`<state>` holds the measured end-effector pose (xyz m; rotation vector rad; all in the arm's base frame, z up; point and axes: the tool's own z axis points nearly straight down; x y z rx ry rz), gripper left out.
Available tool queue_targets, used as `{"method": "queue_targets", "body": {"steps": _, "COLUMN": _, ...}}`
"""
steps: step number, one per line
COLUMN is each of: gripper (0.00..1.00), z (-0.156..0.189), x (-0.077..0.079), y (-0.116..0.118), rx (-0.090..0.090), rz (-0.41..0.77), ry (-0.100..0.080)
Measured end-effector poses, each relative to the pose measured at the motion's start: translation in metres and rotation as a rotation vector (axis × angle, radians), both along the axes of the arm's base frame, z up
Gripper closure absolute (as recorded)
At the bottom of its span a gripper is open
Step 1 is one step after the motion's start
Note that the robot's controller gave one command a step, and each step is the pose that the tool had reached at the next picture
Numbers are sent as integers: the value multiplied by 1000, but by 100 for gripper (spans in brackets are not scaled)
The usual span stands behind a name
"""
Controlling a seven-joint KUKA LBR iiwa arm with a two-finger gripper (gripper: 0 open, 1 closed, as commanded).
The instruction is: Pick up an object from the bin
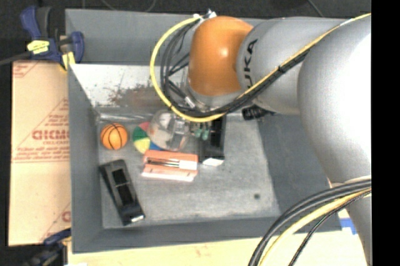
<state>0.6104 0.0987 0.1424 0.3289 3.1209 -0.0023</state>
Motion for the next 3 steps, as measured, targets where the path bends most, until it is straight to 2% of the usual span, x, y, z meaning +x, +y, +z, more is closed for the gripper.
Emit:
{"method": "queue_targets", "body": {"steps": 1, "gripper": 100, "z": 17, "x": 14, "y": 4, "rx": 3, "rz": -22, "ry": 3}}
{"method": "queue_targets", "body": {"steps": 2, "gripper": 100, "z": 61, "x": 6, "y": -3, "rx": 0, "rz": -10, "ry": 12}}
{"method": "queue_targets", "body": {"steps": 3, "gripper": 100, "z": 84, "x": 9, "y": -2, "rx": 0, "rz": -11, "ry": 4}}
